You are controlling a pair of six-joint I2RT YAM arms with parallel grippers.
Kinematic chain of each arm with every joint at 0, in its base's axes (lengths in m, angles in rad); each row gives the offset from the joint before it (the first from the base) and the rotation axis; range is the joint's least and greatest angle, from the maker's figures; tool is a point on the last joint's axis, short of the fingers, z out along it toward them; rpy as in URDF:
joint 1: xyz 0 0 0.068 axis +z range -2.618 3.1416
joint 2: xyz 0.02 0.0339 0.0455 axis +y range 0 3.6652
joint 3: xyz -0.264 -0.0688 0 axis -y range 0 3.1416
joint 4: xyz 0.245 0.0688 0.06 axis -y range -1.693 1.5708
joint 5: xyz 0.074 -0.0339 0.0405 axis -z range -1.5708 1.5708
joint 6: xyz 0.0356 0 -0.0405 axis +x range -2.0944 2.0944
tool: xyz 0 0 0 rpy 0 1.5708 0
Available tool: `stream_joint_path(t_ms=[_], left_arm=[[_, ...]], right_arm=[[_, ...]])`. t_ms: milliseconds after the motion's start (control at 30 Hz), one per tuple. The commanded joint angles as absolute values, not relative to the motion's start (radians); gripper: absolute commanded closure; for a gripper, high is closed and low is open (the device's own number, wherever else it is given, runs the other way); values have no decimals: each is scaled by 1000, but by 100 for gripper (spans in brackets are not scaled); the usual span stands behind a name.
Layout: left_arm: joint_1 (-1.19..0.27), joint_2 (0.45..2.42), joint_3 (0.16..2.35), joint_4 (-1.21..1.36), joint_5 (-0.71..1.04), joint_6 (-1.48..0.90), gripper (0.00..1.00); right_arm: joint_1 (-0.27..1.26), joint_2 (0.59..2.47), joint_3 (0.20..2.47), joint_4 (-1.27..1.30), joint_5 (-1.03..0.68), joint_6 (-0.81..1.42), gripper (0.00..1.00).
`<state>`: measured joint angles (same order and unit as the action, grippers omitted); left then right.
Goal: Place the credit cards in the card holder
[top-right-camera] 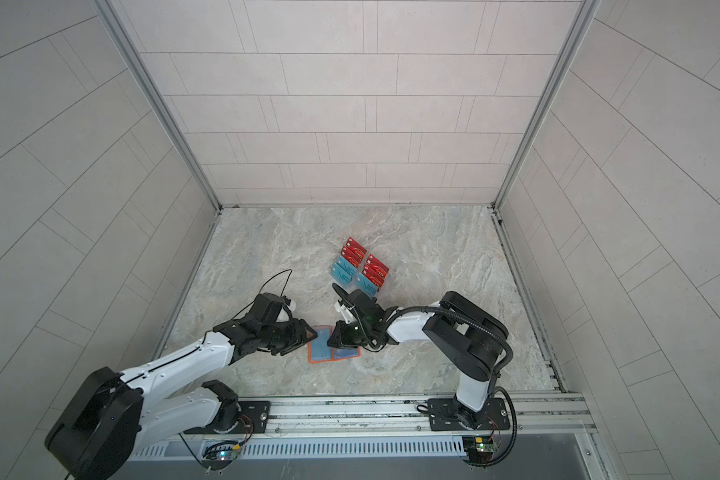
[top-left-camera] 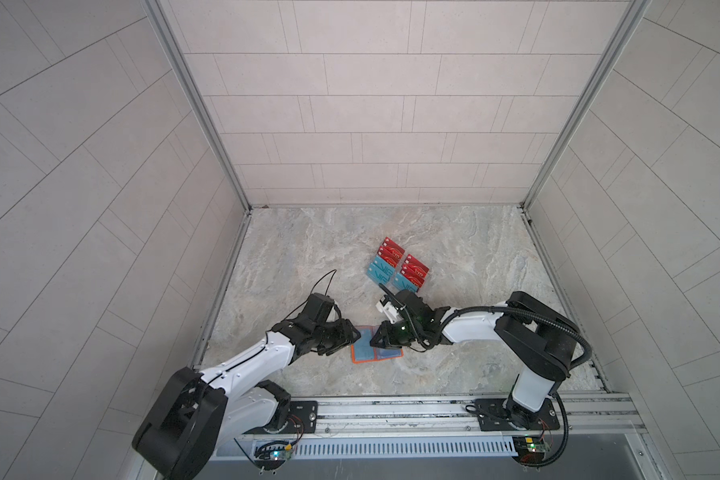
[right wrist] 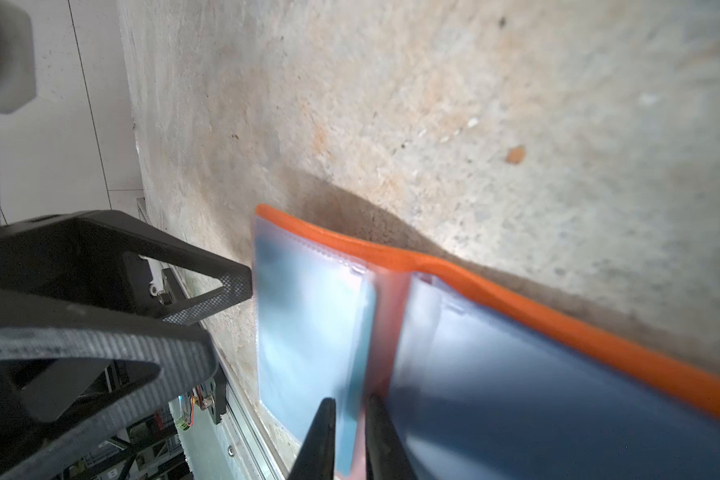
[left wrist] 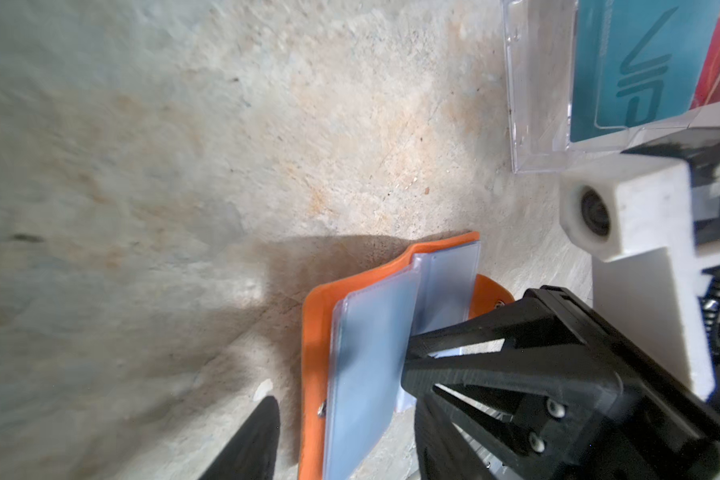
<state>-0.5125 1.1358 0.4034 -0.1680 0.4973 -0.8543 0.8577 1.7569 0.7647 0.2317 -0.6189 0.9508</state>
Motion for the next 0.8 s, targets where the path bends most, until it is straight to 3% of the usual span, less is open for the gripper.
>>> stream_joint_path(t_ms=[0, 200, 400, 633, 767], left_arm=[[-509, 1171, 400, -120, 522, -830, 49], [-509, 1233, 385, -38, 548, -842, 56], [-509, 1263, 410, -38, 534, -816, 57], [-477, 1180, 524, -371, 369, -686, 55], [-492, 1099, 532, -395, 389, -729, 55]], right_arm=[[865, 1765, 779, 231, -585, 969, 84], [869, 1771, 779, 246, -559, 1007, 85], [873, 1774, 770, 283, -536, 1058, 86], [875, 1739, 765, 297, -502, 1091, 86], [876, 1706, 786, 244, -494, 1060, 85]])
